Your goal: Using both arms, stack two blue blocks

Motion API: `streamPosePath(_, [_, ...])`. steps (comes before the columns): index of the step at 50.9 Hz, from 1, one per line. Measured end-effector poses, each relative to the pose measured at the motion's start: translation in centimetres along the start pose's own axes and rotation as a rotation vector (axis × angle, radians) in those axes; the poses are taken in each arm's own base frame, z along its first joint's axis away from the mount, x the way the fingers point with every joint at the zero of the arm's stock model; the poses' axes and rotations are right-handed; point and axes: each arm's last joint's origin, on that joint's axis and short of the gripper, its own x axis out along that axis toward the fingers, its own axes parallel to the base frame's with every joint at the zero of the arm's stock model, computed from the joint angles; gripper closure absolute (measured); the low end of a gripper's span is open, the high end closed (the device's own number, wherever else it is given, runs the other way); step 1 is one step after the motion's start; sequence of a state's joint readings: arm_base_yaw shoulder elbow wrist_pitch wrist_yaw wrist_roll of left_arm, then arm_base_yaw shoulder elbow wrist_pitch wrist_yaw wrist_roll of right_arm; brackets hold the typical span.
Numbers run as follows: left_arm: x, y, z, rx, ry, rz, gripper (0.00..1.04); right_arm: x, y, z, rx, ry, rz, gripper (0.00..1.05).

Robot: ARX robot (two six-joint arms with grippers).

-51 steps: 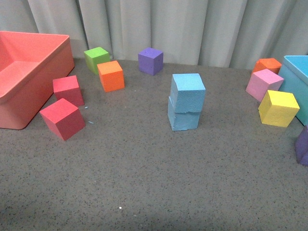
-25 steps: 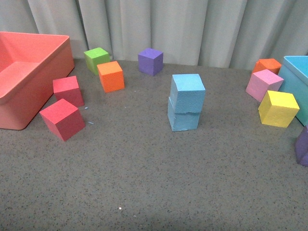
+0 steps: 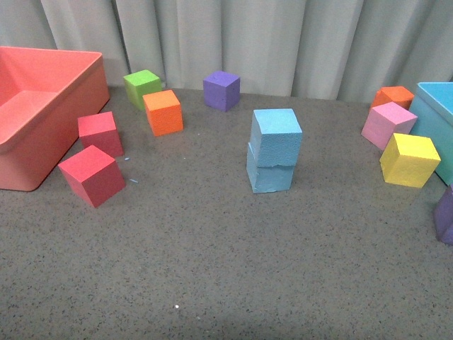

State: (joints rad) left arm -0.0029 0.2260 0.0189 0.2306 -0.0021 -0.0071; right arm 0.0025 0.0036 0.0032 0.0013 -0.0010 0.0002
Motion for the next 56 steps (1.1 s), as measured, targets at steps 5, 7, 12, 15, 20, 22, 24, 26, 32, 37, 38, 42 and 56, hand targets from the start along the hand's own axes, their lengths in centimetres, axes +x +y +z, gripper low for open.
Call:
streamPosePath(5, [-0.2, 0.0, 0.0, 0.000, 0.001, 0.000, 1.01, 0.0, 0.0, 0.0, 0.000, 0.000, 0.000, 0.10])
streamPosePath(7, [-0.2, 0.0, 0.0, 0.000, 0.000, 0.000, 1.01, 0.0, 0.0, 0.0, 0.000, 0.000, 0.000, 0.10])
streamPosePath(12, [-0.4, 0.0, 0.0, 0.000, -0.003, 0.000, 1.01, 0.0, 0.0, 0.0, 0.000, 0.000, 0.000, 0.10])
streamPosePath(15, [-0.8, 0.0, -0.3, 0.000, 0.026, 0.000, 1.01, 0.0, 0.0, 0.0, 0.000, 0.000, 0.000, 0.10])
streamPosePath(20, [-1.4, 0.0, -0.3, 0.000, 0.011, -0.001, 1.01, 0.0, 0.0, 0.0, 0.000, 0.000, -0.001, 0.10])
streamPosePath(22, [-1.5, 0.0, -0.3, 0.000, 0.007, -0.001, 1.01, 0.0, 0.0, 0.0, 0.000, 0.000, 0.000, 0.10])
streamPosePath(24, [-1.5, 0.0, -0.3, 0.000, 0.006, -0.001, 1.01, 0.0, 0.0, 0.0, 0.000, 0.000, 0.000, 0.10])
streamPosePath(26, [-1.5, 0.0, -0.3, 0.001, 0.008, -0.001, 1.01, 0.0, 0.0, 0.0, 0.000, 0.000, 0.000, 0.10])
streamPosePath(32, [-1.5, 0.0, -0.3, 0.000, 0.007, -0.001, 0.83, 0.0, 0.0, 0.0, 0.000, 0.000, 0.000, 0.10])
streamPosePath(37, [-1.5, 0.0, -0.3, 0.000, 0.006, -0.001, 0.63, 0.0, 0.0, 0.0, 0.000, 0.000, 0.000, 0.10])
streamPosePath(38, [-1.5, 0.0, -0.3, 0.000, 0.006, -0.001, 0.58, 0.0, 0.0, 0.0, 0.000, 0.000, 0.000, 0.10])
streamPosePath(42, [-1.5, 0.0, -0.3, 0.000, 0.006, -0.001, 0.38, 0.0, 0.0, 0.0, 0.000, 0.000, 0.000, 0.10])
streamPosePath(56, [-1.5, 0.0, -0.3, 0.002, 0.006, -0.001, 0.07, 0.0, 0.0, 0.0, 0.000, 0.000, 0.000, 0.10])
